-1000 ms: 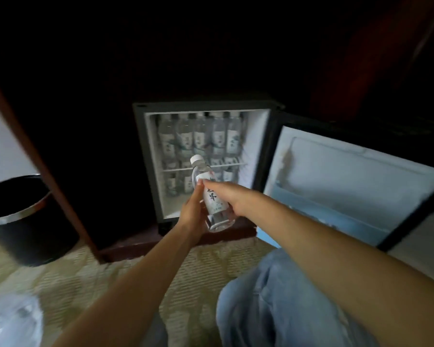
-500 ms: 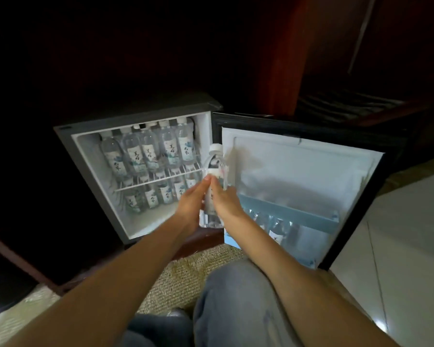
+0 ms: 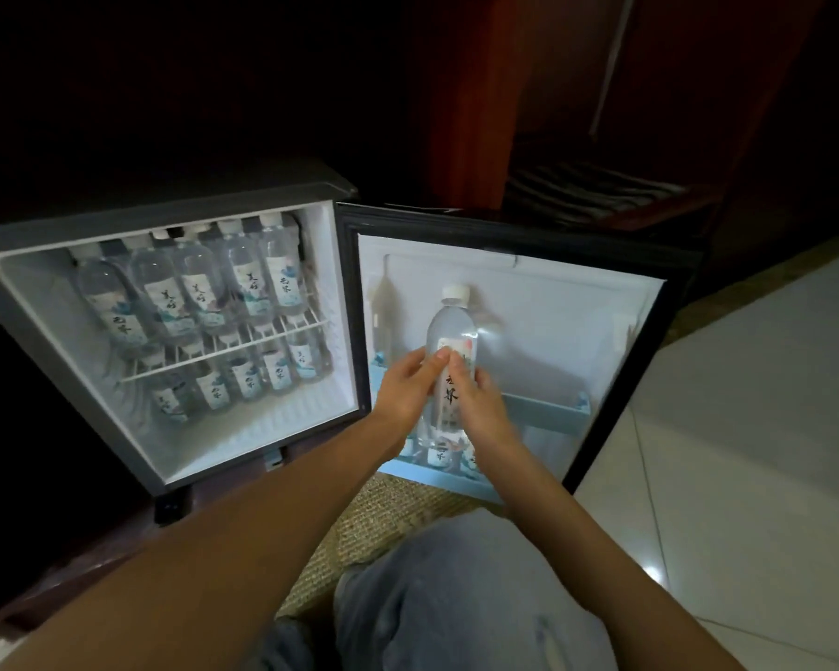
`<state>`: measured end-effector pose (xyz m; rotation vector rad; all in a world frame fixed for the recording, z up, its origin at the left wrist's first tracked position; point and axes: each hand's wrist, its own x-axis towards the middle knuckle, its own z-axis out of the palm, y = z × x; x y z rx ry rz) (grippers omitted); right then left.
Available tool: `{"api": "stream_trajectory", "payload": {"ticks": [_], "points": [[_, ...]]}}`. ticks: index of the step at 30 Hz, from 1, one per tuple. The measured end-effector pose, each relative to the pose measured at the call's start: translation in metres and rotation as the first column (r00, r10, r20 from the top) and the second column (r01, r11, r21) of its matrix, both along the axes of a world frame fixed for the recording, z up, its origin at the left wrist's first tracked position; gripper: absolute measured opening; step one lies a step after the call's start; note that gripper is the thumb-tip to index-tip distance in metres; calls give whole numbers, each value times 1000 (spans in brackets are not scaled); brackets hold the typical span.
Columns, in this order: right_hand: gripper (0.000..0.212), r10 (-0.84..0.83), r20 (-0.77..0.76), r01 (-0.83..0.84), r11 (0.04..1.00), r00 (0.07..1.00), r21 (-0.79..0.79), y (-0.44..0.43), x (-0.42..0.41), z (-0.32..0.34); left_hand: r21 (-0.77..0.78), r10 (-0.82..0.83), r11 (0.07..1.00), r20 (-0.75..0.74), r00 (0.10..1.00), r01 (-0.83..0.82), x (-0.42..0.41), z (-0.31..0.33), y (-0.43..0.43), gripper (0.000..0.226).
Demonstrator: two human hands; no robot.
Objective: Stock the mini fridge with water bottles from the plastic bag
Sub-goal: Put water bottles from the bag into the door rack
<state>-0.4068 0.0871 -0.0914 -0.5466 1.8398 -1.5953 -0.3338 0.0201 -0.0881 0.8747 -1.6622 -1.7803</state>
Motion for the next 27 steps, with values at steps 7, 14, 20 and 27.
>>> {"api": "stream_trajectory", "payload": {"ticks": [7, 14, 20, 27], "points": [[43, -3, -23, 1, 995, 1000, -95, 36, -17, -24, -128, -155, 979, 61, 986, 161, -16, -1, 17, 23], [56, 119, -198, -154, 973, 973, -171, 71, -45, -49, -347, -207, 895, 229, 951, 279, -18, -12, 34, 48], [58, 139, -351, -163, 986, 926, -40, 97, -63, -79, -542, -192, 766, 319, 928, 345, -28, -41, 44, 54], [56, 63, -427, -69, 998, 902, 0, 96, -84, -112, -612, -161, 740, 242, 957, 279, -48, -83, 46, 51]]}}
